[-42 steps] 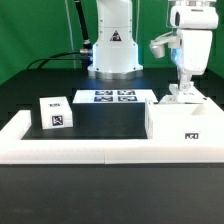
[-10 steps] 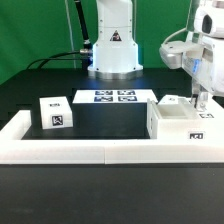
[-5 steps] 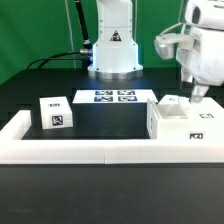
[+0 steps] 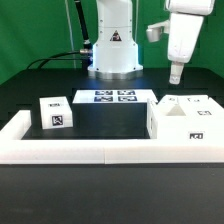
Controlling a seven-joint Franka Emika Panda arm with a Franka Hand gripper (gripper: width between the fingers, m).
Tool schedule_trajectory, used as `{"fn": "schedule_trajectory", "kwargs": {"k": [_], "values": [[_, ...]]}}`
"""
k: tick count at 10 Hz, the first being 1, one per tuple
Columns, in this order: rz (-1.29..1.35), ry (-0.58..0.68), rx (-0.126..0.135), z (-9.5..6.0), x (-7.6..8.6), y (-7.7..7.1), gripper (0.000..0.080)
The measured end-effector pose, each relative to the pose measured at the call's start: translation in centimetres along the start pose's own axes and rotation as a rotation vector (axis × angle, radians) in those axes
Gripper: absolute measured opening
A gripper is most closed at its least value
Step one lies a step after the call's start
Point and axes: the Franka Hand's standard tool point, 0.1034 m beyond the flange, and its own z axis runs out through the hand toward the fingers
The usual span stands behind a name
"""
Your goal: Assemble cabinet
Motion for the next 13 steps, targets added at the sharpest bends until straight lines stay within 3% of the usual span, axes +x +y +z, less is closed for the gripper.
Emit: {"fn": "schedule_trajectory", "kwargs": {"k": [3, 5, 6, 7, 10, 13], "values": [[-0.001, -0.003, 0.003, 0.0, 0.0, 0.1, 0.0797], [0.032, 0.017, -0.021, -0.1, -0.6, 0.8, 0.0797], [0.088, 0.030, -0.028, 0.1, -1.1, 0.2, 0.0797], [0.155, 0.035, -0.019, 0.6, -1.4, -1.4, 0.0797], [0.212, 0.021, 0.024, 2.2, -0.8, -5.0, 0.0797], [0.194, 0.043, 0.039, 3.9, 0.0, -6.6, 0.0797]]}}
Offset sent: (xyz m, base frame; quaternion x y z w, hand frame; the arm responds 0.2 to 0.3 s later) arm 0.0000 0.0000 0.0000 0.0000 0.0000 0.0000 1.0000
